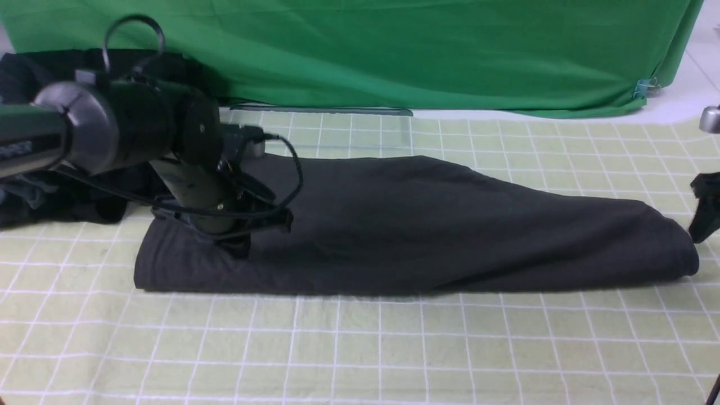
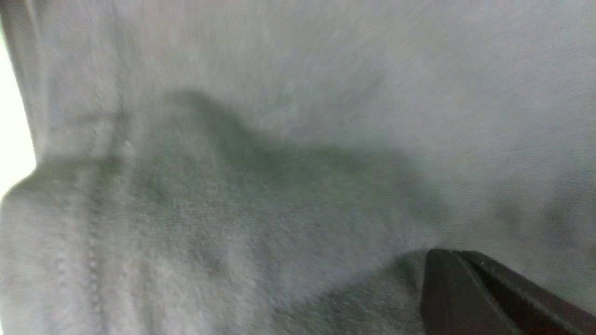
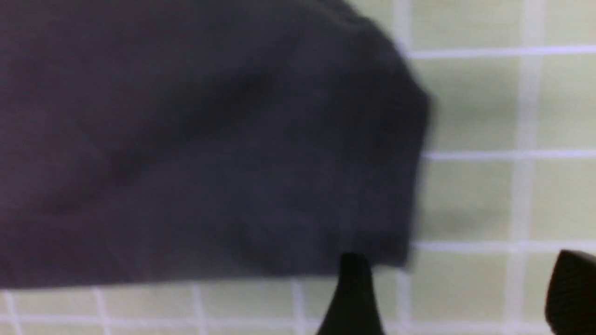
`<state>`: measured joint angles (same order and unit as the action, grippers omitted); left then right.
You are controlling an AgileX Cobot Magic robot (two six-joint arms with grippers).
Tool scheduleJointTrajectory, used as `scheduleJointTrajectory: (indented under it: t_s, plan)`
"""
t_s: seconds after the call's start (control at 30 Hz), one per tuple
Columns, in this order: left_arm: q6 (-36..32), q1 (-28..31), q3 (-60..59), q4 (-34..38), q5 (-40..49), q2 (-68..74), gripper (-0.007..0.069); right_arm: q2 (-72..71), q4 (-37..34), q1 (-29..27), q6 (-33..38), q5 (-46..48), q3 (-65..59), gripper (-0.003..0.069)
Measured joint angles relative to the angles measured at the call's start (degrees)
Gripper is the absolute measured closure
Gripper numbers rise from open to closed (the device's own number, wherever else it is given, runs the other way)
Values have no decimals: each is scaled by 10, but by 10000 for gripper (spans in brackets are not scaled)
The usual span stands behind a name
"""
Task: Fold a long-sleeved shirt over a green coffee tablecloth.
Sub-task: 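Pull the folded dark garment lengthwise by its ends to straighten it flat on the table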
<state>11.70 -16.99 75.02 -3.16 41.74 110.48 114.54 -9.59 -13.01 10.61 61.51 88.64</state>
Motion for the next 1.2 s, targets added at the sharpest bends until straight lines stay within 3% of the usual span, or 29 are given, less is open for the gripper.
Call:
scheduleJointTrajectory:
  t_s: [0.17, 0.23, 0.27, 0.3, 0.33, 0.4, 0.5, 0.63, 0.73, 0.77, 0.83, 0.9, 1.2]
  plan:
    - [3, 2, 0, 6, -12, 15, 627, 44, -35, 0, 10, -4, -4, 172]
    - [4, 3, 0, 9, -14, 17, 627, 62, -40, 0, 23, 3, -5, 279]
    - [5, 3, 0, 10, -14, 17, 627, 65, -39, 0, 27, 7, -5, 363]
    - [5, 3, 0, 10, -14, 18, 627, 65, -28, 0, 25, 9, -5, 494]
    - [5, 3, 0, 10, -14, 18, 627, 63, -20, 0, 21, 9, -5, 559]
    - [5, 3, 0, 11, -14, 18, 627, 60, 1, 0, 12, 14, -5, 609]
    - [5, 3, 0, 22, -15, 18, 627, 58, 36, -2, -8, 24, -5, 621]
    - [5, 3, 1, 32, -15, 19, 627, 58, 50, -3, -18, 31, 3, 538]
    - [5, 3, 1, 32, -14, 18, 627, 58, 67, -6, -31, 56, 35, 335]
    - [5, 3, 1, 32, -14, 17, 627, 58, 68, -6, -32, 61, 41, 304]
    - [5, 3, 1, 35, -5, 4, 627, 44, 69, -8, -49, 73, 67, 141]
    - [5, 3, 0, 35, 1, -14, 627, 22, 55, -8, -49, 72, 73, 66]
    - [5, 4, 0, 28, 21, -137, 627, 14, 21, -2, -36, 67, 80, 34]
